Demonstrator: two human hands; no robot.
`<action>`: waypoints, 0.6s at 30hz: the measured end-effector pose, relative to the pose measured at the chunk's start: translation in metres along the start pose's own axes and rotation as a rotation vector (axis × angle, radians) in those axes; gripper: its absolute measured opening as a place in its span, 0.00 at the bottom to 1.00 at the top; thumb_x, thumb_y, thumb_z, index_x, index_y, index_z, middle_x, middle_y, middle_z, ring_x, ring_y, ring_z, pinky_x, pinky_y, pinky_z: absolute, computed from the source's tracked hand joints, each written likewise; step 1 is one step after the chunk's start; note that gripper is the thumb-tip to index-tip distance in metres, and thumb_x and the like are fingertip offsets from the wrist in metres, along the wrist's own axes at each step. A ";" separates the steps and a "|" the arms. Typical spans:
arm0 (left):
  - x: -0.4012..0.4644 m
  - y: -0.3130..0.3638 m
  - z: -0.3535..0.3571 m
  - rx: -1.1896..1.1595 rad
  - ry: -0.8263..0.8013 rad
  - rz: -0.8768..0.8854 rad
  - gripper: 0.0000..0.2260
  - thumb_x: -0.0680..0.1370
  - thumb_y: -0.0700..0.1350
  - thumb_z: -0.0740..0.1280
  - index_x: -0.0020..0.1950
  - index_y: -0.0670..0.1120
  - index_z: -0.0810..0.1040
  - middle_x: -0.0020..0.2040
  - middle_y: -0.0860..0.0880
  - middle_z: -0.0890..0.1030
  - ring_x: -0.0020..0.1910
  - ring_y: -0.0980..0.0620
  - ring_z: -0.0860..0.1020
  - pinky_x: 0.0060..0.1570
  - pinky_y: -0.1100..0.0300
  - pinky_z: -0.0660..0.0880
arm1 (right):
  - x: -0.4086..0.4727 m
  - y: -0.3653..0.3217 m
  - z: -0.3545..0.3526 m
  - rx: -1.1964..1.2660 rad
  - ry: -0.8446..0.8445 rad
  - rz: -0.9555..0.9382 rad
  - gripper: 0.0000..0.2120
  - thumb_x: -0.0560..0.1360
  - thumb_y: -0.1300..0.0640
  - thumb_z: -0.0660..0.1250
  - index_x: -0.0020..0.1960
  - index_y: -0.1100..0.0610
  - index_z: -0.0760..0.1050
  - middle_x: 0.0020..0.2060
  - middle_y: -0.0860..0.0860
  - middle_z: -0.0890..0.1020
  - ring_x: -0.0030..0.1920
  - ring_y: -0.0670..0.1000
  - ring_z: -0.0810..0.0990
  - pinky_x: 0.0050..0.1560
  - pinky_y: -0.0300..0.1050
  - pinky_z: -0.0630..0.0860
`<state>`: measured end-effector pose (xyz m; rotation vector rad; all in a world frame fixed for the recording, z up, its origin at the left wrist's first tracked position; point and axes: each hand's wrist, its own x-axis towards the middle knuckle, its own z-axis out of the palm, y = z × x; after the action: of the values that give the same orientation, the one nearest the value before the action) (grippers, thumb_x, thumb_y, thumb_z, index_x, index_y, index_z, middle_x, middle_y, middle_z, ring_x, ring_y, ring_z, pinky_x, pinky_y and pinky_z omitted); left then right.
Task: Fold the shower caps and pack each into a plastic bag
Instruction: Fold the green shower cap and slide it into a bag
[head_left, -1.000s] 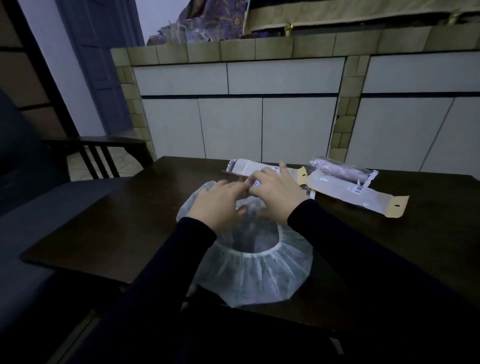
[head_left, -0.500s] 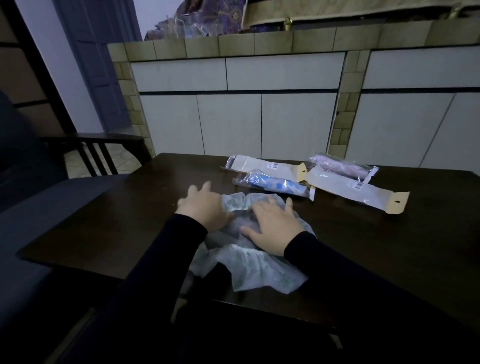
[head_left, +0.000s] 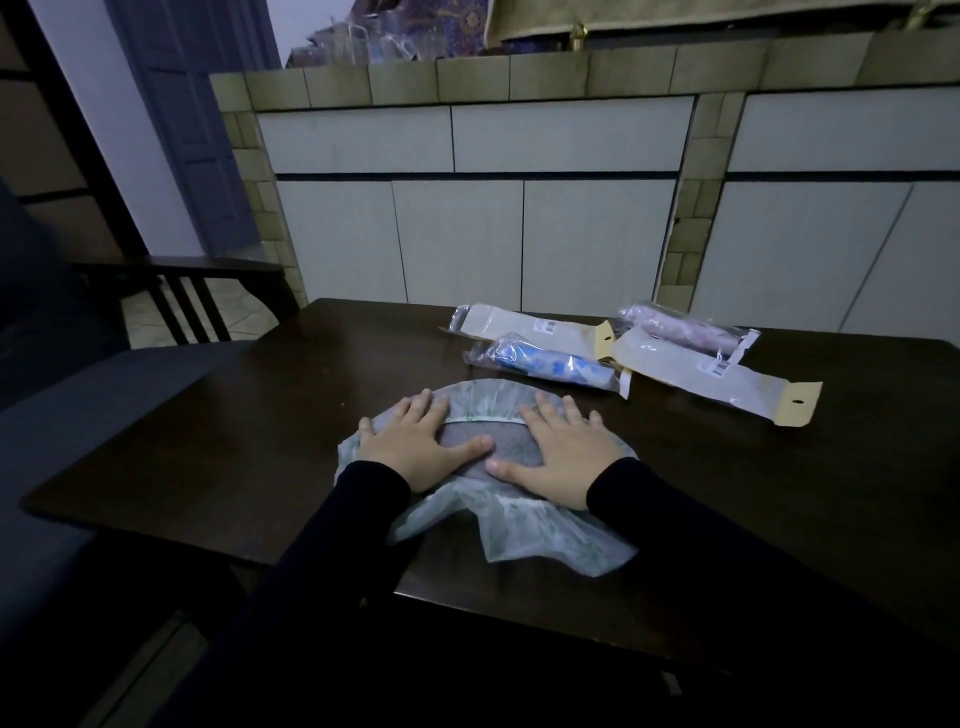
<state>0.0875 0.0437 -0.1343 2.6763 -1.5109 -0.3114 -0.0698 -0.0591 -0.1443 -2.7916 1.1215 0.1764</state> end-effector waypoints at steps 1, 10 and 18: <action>0.000 -0.001 -0.001 -0.011 -0.007 0.005 0.41 0.72 0.74 0.50 0.79 0.55 0.47 0.79 0.54 0.45 0.78 0.52 0.46 0.72 0.37 0.45 | 0.000 0.001 -0.001 0.021 -0.005 -0.011 0.48 0.69 0.22 0.49 0.78 0.49 0.44 0.78 0.51 0.43 0.77 0.57 0.43 0.75 0.59 0.43; -0.018 0.003 -0.024 -0.404 0.149 0.055 0.29 0.81 0.58 0.58 0.76 0.43 0.60 0.79 0.47 0.54 0.76 0.48 0.57 0.71 0.56 0.55 | -0.028 -0.022 -0.024 0.197 0.437 -0.035 0.23 0.79 0.42 0.52 0.68 0.52 0.71 0.67 0.50 0.73 0.68 0.52 0.68 0.71 0.59 0.58; -0.054 0.012 0.004 -0.160 0.025 0.031 0.47 0.67 0.78 0.54 0.79 0.56 0.45 0.79 0.50 0.44 0.78 0.45 0.44 0.73 0.41 0.42 | -0.041 -0.025 0.001 0.105 0.027 0.049 0.32 0.77 0.37 0.49 0.78 0.47 0.48 0.78 0.50 0.48 0.77 0.55 0.45 0.72 0.66 0.44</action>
<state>0.0501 0.0835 -0.1282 2.5220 -1.4530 -0.3790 -0.0824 -0.0131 -0.1370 -2.6835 1.1707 0.0823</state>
